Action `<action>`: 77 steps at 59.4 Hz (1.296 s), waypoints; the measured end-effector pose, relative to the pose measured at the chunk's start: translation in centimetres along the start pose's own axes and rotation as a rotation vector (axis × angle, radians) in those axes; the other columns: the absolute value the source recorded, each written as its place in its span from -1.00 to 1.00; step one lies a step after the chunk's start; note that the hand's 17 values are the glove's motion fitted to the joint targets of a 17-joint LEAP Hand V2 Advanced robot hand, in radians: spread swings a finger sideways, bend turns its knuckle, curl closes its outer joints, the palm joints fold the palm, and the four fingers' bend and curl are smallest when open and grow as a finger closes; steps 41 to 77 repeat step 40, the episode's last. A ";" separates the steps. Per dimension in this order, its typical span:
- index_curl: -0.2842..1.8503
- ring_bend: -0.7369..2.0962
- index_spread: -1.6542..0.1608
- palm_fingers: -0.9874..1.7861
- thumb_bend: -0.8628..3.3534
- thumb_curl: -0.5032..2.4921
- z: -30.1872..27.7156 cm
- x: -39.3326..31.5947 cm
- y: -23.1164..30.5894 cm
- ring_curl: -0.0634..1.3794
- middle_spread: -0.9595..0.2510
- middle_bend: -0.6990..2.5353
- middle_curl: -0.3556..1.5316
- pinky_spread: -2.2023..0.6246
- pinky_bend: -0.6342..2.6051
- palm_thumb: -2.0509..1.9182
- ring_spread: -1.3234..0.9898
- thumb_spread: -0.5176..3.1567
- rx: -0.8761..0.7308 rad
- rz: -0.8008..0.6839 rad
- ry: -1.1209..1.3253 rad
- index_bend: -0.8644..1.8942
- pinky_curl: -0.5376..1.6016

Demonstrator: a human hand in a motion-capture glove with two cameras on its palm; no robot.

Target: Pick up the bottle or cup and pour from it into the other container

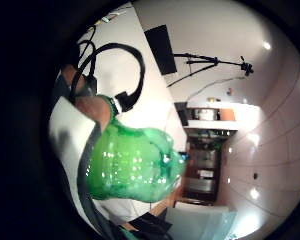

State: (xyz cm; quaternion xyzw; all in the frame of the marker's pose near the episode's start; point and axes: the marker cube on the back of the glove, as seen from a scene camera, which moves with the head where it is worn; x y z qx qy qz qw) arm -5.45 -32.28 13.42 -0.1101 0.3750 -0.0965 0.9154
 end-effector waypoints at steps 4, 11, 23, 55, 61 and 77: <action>-0.52 -0.13 0.46 0.48 -0.60 -0.29 -0.2 0.0 0.1 -0.36 0.05 -0.45 -0.14 0.52 -0.27 0.45 -0.07 -0.24 0.001 0.001 -0.014 -0.31 -0.19; -0.52 -0.13 0.46 0.48 -0.60 -0.29 -0.3 0.8 -0.2 -0.36 0.05 -0.45 -0.14 0.52 -0.27 0.45 -0.07 -0.24 0.013 0.018 -0.028 -0.31 -0.19; -0.52 -0.14 0.46 0.48 -0.60 -0.29 -0.9 1.3 0.5 -0.36 0.05 -0.44 -0.14 0.52 -0.27 0.46 -0.08 -0.24 0.025 0.021 -0.050 -0.30 -0.19; -0.52 -0.14 0.47 0.48 -0.60 -0.28 -1.2 3.1 1.1 -0.36 0.06 -0.44 -0.14 0.53 -0.28 0.48 -0.07 -0.29 0.108 0.040 -0.172 -0.31 -0.19; -0.52 -0.14 0.47 0.48 -0.60 -0.28 -1.2 3.1 1.1 -0.36 0.06 -0.44 -0.14 0.53 -0.28 0.48 -0.07 -0.29 0.108 0.040 -0.172 -0.31 -0.19; -0.52 -0.14 0.47 0.48 -0.60 -0.28 -1.2 3.1 1.1 -0.36 0.06 -0.44 -0.14 0.53 -0.28 0.48 -0.07 -0.29 0.108 0.040 -0.172 -0.31 -0.19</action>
